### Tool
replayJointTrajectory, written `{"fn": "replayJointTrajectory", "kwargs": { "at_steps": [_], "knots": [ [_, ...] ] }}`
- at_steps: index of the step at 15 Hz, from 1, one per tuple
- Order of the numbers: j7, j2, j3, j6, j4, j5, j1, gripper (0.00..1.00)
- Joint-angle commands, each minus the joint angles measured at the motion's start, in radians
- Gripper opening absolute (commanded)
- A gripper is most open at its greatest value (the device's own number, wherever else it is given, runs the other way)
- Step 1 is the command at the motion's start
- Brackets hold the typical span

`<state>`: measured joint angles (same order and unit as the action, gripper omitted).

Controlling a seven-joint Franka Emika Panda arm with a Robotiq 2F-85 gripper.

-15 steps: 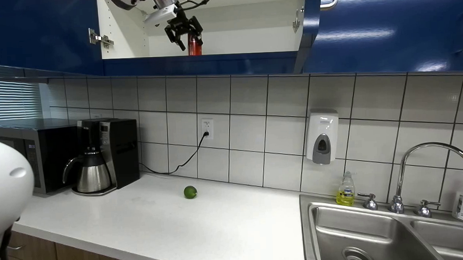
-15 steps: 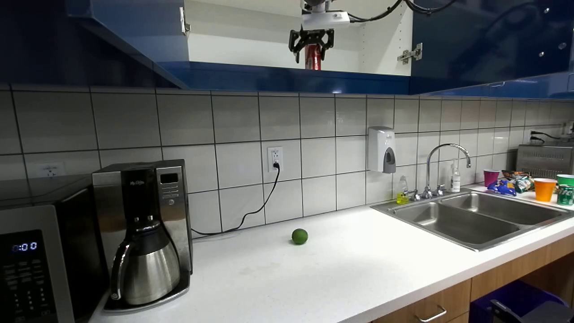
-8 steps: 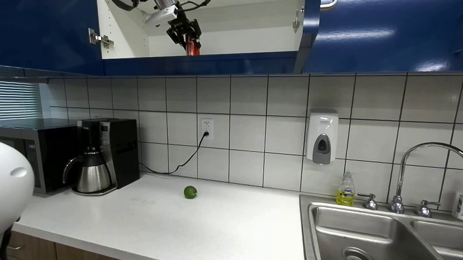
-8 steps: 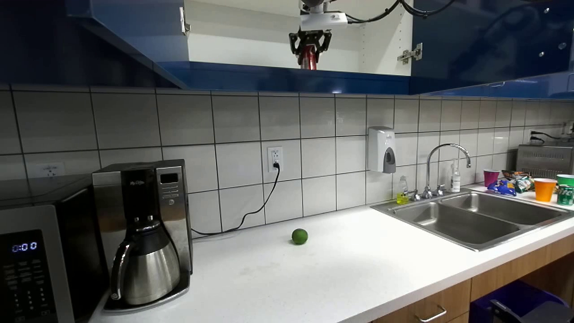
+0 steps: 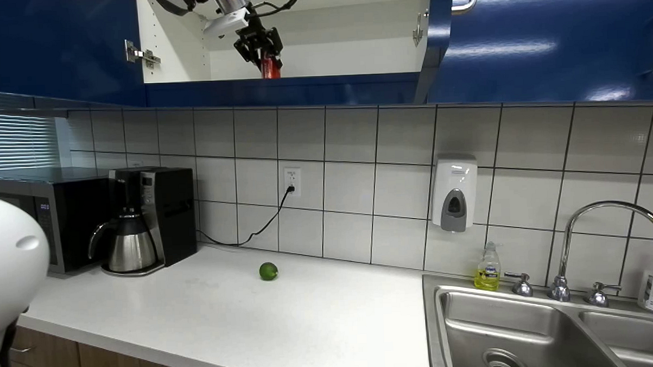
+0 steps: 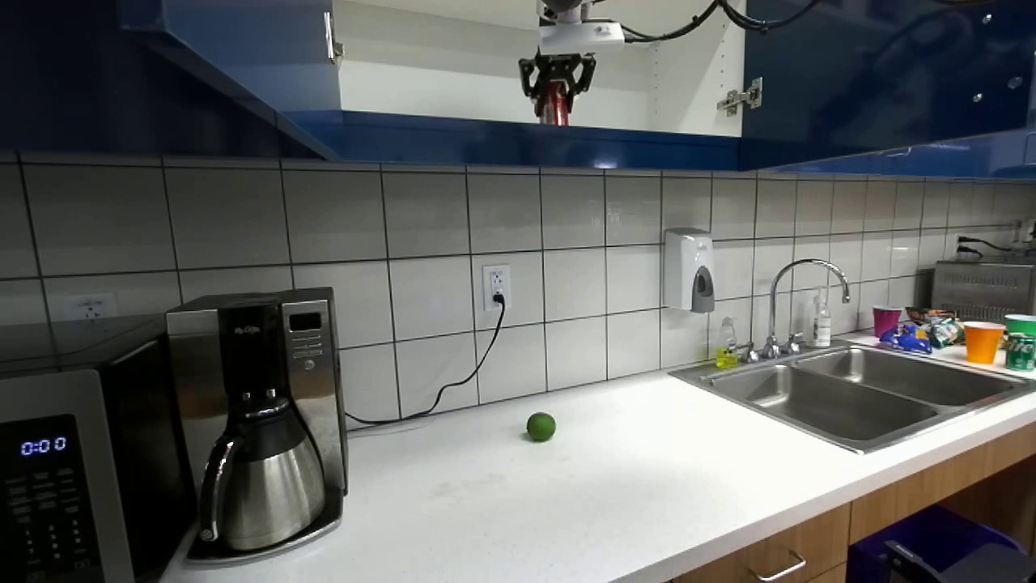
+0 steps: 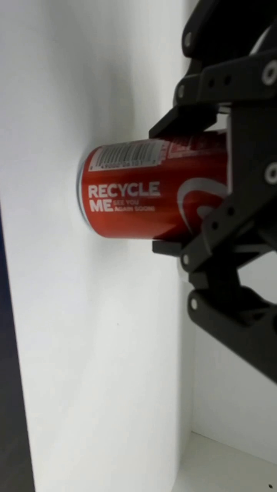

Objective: Remove the can from the top cabinet

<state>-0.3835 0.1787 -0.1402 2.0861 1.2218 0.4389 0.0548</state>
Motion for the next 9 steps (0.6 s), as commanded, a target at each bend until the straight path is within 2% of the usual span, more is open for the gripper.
{"fn": "replayJointTrajectory", "kwargs": {
  "at_steps": [1, 5, 9],
  "knots": [
    [-0.019, -0.037, -0.003, -0.010, 0.006, 0.015, 0.012, 0.39],
    [-0.019, -0.106, -0.003, -0.003, 0.054, 0.007, 0.016, 0.39],
    [-0.016, -0.226, -0.003, 0.005, 0.171, -0.007, 0.016, 0.39]
  ]
}}
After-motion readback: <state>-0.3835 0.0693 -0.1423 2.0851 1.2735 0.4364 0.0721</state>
